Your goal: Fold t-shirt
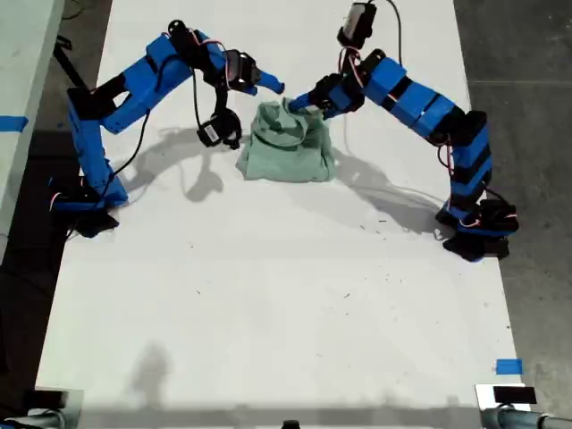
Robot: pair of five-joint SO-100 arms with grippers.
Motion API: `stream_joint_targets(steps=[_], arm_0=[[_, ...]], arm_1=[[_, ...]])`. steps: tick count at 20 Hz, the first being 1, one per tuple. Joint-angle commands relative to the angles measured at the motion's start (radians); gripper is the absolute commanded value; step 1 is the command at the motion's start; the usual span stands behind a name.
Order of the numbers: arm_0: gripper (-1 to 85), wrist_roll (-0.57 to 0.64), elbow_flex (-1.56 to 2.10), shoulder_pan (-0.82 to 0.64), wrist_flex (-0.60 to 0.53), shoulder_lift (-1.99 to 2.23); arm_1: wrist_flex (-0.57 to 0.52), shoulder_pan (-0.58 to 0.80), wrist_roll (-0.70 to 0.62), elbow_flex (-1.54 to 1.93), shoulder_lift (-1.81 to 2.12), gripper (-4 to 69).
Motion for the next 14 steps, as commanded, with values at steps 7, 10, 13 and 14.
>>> stream_joint_targets(steps=[7, 10, 13, 14], arm_0=[[28.0, 0.009, 0.440, -0.018, -0.048, 0.486], [24.0, -0.011, 0.839, 0.051, -0.178, 0.772], [11.3, -0.098, 1.233, 0.127, -0.276, 1.023], [4.9, -0.140, 1.361, 0.153, -0.304, 1.118]], arm_1=[[0.109, 0.183, -0.091, 0.522, 0.723, 27.5], [0.074, 0.173, -0.066, 0.900, 1.052, 26.2], [0.054, 0.055, 0.054, 1.235, 1.353, 17.1], [0.043, -0.006, 0.110, 1.330, 1.437, 14.0]])
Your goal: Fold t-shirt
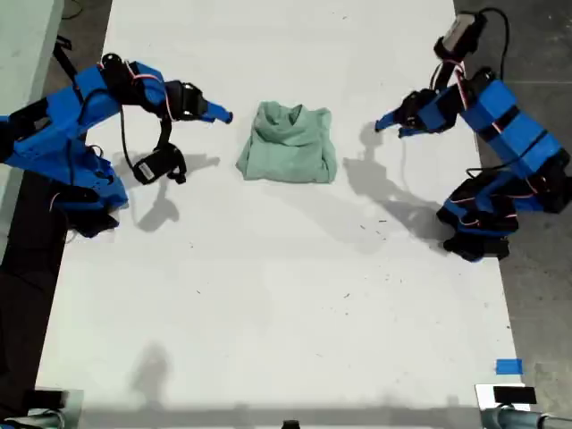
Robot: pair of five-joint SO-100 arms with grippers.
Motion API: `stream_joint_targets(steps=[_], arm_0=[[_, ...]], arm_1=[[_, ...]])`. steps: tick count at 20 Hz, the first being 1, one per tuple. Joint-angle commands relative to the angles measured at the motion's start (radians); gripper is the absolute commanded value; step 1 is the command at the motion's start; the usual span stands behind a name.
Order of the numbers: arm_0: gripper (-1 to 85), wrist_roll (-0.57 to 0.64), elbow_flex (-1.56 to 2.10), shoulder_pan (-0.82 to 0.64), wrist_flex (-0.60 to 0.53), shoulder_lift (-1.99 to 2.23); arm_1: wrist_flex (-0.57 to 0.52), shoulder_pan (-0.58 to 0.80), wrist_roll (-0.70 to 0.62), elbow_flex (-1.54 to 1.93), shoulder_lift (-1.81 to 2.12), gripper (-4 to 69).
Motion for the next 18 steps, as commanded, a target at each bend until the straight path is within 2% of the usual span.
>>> stream_joint_targets(steps=[1, 3, 5, 7, 9, 13, 15, 18], arm_0=[[1.7, -0.089, 0.331, 0.077, -0.087, 0.273], [0.1, -0.187, 0.545, 0.135, -0.106, 0.451], [0.1, -0.272, 0.712, 0.195, -0.127, 0.591], [0.1, -0.318, 0.787, 0.233, -0.144, 0.627], [0.1, -0.322, 0.839, 0.241, -0.186, 0.626], [0.1, -0.354, 0.923, 0.247, -0.253, 0.632], [0.1, -0.354, 0.948, 0.239, -0.253, 0.666], [0.1, -0.354, 0.989, 0.196, -0.207, 0.772]], arm_1=[[-0.049, -0.163, 0.132, 0.238, 0.270, 10.8], [-0.061, -0.278, 0.242, 0.410, 0.423, 2.7], [-0.098, -0.364, 0.318, 0.531, 0.497, -1.1], [-0.150, -0.393, 0.316, 0.541, 0.477, -1.1], [-0.267, -0.399, 0.272, 0.451, 0.339, -1.1], [-0.460, -0.437, 0.163, 0.028, -0.225, -1.1], [-0.459, -0.465, 0.109, -0.279, -0.518, -1.1], [-0.376, -0.486, 0.041, -0.761, -0.900, -1.1]])
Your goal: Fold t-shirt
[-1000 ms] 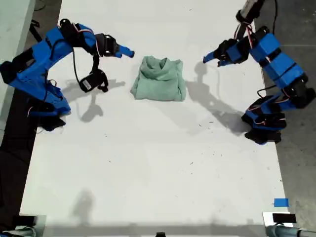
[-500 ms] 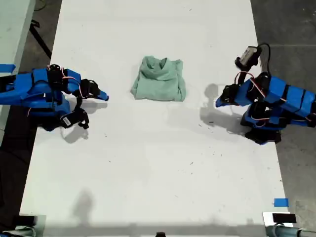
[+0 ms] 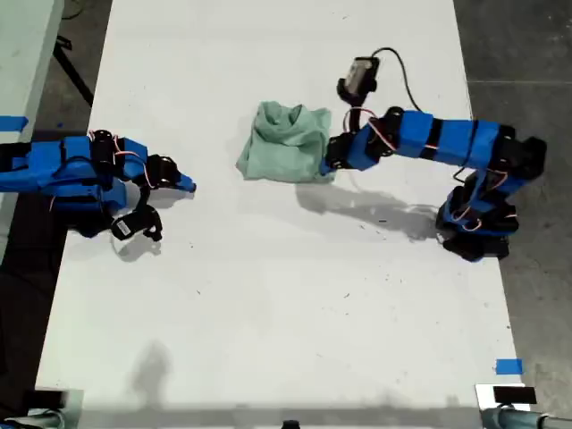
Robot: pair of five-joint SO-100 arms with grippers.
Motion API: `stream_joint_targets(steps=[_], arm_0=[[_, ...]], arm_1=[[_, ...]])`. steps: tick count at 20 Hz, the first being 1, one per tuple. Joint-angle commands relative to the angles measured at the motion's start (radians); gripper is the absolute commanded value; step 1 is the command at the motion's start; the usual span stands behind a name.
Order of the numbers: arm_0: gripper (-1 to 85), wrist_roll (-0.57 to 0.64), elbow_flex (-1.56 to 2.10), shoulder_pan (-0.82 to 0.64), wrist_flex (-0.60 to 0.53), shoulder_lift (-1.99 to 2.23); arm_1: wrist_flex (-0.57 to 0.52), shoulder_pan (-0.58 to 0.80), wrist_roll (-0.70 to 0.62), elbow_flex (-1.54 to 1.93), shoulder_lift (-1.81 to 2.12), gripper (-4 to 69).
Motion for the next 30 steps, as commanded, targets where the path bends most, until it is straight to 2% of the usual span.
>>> stream_joint_targets(steps=[1, 3, 5, 6, 13, 19, 22, 30], arm_0=[[0.1, -0.009, 0.025, -0.040, 0.054, 0.135], [0.1, -0.012, 0.069, -0.063, 0.167, 0.327], [0.1, -0.020, 0.083, -0.110, 0.331, 0.497], [0.1, -0.020, 0.084, -0.126, 0.374, 0.538], [0.1, -0.020, 0.086, -0.124, 0.383, 0.551], [0.1, -0.020, 0.086, -0.127, 0.385, 0.551], [0.1, -0.017, 0.086, -0.132, 0.385, 0.552], [0.1, -0.017, 0.086, -0.135, 0.393, 0.565]], arm_1=[[0.064, -0.018, -0.063, -0.499, -0.287, -1.1], [0.081, -0.011, -0.084, -0.647, -0.405, -1.1], [0.037, -0.002, -0.098, -0.661, -0.443, -1.1], [0.011, 0.000, -0.101, -0.661, -0.459, -1.1], [-0.103, 0.034, -0.123, -0.683, -0.603, -1.1], [-0.043, 0.147, -0.222, -0.819, -0.618, -1.1], [-0.046, 0.225, -0.252, -0.838, -0.627, -1.1], [-0.245, 0.485, -0.337, -0.847, -0.833, -1.1]])
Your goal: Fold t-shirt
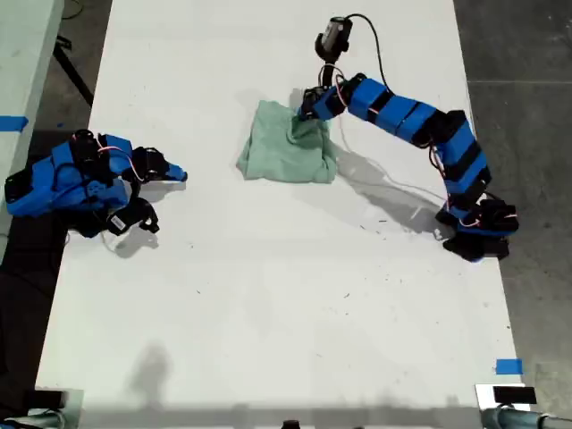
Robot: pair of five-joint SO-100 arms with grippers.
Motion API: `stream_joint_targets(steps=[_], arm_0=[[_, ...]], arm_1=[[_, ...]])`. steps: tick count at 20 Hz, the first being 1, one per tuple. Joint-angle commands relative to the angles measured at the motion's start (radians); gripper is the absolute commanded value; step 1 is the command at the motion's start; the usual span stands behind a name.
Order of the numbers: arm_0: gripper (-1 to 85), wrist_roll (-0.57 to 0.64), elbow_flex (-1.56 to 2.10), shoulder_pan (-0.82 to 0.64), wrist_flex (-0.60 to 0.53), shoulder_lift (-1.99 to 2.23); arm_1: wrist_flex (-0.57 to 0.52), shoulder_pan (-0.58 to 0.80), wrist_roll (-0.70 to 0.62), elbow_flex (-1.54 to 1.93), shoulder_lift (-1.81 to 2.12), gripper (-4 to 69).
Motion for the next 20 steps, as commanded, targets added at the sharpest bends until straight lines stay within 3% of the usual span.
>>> stream_joint_targets(steps=[1, 5, 9, 14, 20], arm_0=[[0.1, -0.008, -0.003, -0.012, 0.011, 0.012], [0.4, -0.012, -0.002, -0.015, 0.026, 0.035], [5.8, -0.011, -0.003, -0.026, 0.011, 0.037], [5.8, -0.012, -0.008, 0.080, -0.018, 0.041], [5.8, -0.012, -0.008, 0.278, -0.006, 0.041]], arm_1=[[-0.072, 0.107, -0.025, -0.091, -0.028, -1.1], [0.067, 0.130, -0.046, -0.055, 0.100, -1.1], [0.345, 0.069, -0.020, 0.041, 0.314, -1.1], [0.331, -0.057, 0.061, 0.713, 1.006, -1.1], [0.288, -0.210, 0.393, 1.536, 1.735, -1.1]])
